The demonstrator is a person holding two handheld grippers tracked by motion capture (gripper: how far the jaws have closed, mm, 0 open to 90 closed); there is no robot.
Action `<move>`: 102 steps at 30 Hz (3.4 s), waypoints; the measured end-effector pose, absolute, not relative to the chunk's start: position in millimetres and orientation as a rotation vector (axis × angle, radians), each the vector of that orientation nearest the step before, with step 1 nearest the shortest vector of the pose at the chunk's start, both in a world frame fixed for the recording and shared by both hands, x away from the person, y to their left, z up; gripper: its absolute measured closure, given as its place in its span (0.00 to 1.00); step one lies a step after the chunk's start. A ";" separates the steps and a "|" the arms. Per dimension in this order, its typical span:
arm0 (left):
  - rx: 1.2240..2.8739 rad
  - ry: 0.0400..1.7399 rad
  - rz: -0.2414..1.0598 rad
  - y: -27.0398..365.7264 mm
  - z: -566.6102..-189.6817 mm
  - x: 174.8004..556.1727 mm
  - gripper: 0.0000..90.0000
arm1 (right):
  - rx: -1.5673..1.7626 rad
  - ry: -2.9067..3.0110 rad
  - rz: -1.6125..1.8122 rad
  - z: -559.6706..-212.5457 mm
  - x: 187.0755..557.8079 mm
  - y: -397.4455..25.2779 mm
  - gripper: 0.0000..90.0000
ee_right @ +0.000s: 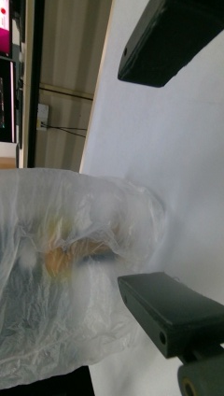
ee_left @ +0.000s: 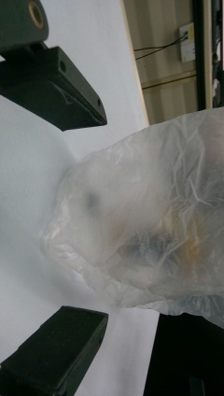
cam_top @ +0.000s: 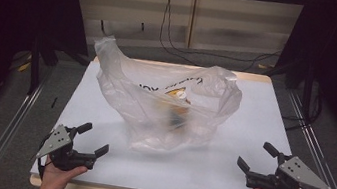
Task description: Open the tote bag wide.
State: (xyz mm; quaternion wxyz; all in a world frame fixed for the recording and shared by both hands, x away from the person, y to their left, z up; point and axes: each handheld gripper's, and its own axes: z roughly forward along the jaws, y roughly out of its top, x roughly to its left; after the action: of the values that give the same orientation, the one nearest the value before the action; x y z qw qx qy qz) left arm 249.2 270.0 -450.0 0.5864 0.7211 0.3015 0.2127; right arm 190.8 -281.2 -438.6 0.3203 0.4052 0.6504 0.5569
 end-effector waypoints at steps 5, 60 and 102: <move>1.723 0.683 0.501 273.7 -449.8 251.8 0.11 | 1.102 1.731 1.445 -440.5 194.2 -280.0 0.03; 1.737 0.561 0.267 247.6 -395.6 283.2 1.00 | 0.906 2.020 1.717 -381.4 242.1 -256.3 1.00; 1.638 0.408 0.306 198.3 -318.8 328.6 1.00 | 0.758 1.972 1.808 -309.5 293.7 -210.7 1.00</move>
State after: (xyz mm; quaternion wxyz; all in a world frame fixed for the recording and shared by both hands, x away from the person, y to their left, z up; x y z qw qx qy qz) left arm 328.6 198.3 -318.8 0.6541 0.7223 0.1797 0.1349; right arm 293.7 -210.7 -309.5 0.1794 0.2683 0.6976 0.6397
